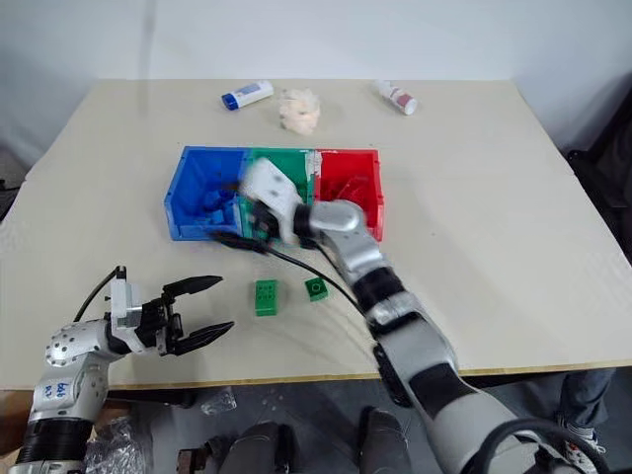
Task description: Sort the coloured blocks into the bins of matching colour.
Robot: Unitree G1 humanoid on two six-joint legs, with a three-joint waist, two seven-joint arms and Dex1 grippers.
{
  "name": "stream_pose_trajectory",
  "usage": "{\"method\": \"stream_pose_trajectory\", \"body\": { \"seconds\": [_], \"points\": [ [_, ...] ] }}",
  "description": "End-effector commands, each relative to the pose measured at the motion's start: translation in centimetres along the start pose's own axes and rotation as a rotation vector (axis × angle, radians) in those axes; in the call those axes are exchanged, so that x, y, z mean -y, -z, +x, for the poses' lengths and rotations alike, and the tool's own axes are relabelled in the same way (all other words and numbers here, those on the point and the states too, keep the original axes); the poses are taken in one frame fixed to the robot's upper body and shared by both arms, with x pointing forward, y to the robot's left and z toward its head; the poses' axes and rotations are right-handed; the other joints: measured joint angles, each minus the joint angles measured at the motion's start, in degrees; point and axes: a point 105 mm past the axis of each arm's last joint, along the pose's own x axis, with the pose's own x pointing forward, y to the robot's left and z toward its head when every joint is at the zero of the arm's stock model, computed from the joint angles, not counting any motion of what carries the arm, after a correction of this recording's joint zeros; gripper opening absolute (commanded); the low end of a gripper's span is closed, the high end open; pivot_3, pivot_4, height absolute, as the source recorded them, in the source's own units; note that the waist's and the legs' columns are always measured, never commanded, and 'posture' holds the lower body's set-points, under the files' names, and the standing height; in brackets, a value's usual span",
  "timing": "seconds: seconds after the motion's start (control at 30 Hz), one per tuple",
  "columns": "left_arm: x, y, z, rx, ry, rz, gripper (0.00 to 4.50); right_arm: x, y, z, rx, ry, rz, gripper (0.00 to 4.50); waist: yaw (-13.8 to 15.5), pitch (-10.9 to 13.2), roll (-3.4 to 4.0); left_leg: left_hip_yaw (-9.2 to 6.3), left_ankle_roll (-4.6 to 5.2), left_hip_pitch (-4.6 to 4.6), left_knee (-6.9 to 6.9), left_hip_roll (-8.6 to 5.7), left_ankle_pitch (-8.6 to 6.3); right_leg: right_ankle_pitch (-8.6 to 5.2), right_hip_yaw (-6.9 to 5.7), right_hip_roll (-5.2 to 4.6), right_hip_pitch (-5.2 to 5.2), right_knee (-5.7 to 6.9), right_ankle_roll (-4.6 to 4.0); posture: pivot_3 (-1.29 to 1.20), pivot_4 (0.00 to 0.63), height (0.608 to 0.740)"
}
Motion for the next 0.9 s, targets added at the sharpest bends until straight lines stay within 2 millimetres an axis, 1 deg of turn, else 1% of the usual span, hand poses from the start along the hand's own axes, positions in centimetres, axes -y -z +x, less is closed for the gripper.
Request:
{"method": "stream_pose_trajectory", "body": {
  "seconds": [0.03,0.07,0.17,0.33,0.5,0.53,0.67,0.77,0.9],
  "points": [
    [-0.2,-0.3,0.2,0.008,0.017,0.01,4.5,-1.3,-2.1,-1.8,0.026,-0.061,-0.049,4.47,-0.2,0.0,0.02,0.03,0.0,0.01,0.01,0.01,0.0,0.0,0.0,0.0,-0.01,0.02,0.0,0.0,0.15,0.74],
    [-0.2,-0.3,0.2,0.008,0.019,0.01,4.5,-1.6,-1.9,-2.6,0.015,-0.06,-0.044,4.47,-0.4,0.0,0.03,0.03,-0.03,0.02,0.0,0.03,0.01,0.0,0.0,0.02,-0.03,0.06,-0.01,0.0,0.15,0.74],
    [-0.4,-0.1,0.2,0.002,0.02,0.005,4.5,-2.7,-0.6,-7.6,-0.065,-0.012,-0.01,4.47,-0.2,0.0,0.04,0.03,-0.19,0.08,-0.06,0.19,0.04,-0.06,-0.03,0.17,-0.08,0.15,-0.12,0.0,0.15,0.74],
    [-0.1,0.0,-0.1,-0.008,0.015,-0.004,4.5,-4.3,1.1,-13.4,-0.214,0.098,0.079,4.47,0.2,0.0,0.03,0.09,-0.14,0.04,-0.02,0.16,-0.04,-0.06,0.0,0.16,-0.07,0.01,-0.11,0.0,0.15,0.74],
    [0.4,0.0,-0.8,-0.025,0.003,-0.01,4.5,-5.6,2.0,-17.3,-0.298,0.193,0.137,4.47,0.1,0.0,0.03,0.11,-0.15,0.12,-0.02,0.22,-0.04,-0.07,-0.01,0.18,-0.05,0.04,-0.13,0.0,0.15,0.74],
    [0.4,0.0,-1.1,-0.029,0.0,-0.01,4.5,-5.8,2.1,-17.8,-0.308,0.204,0.146,4.47,0.1,0.0,0.03,0.11,-0.16,0.12,-0.02,0.22,-0.05,-0.07,0.0,0.17,-0.05,0.04,-0.13,0.0,0.15,0.74],
    [0.7,-0.2,-2.0,-0.054,-0.01,-0.01,4.5,-6.1,2.2,-18.6,-0.32,0.226,0.157,4.47,0.1,0.0,0.03,0.11,-0.14,0.12,-0.02,0.22,-0.06,-0.06,0.0,0.17,-0.04,0.01,-0.13,0.0,0.15,0.74],
    [1.0,-0.5,-2.7,-0.078,-0.024,-0.007,4.5,-6.0,2.2,-18.6,-0.313,0.242,0.158,4.47,0.1,0.0,0.03,0.11,-0.13,0.12,-0.02,0.22,-0.07,-0.06,0.0,0.17,-0.04,0.01,-0.13,0.0,0.15,0.74],
    [1.4,-0.9,-2.9,-0.09,-0.031,-0.003,4.5,-5.9,2.3,-18.4,-0.303,0.243,0.159,4.47,0.2,0.0,0.03,0.11,-0.13,0.12,-0.02,0.22,-0.07,-0.06,0.0,0.16,-0.04,0.0,-0.13,0.0,0.15,0.74]
  ]
}}
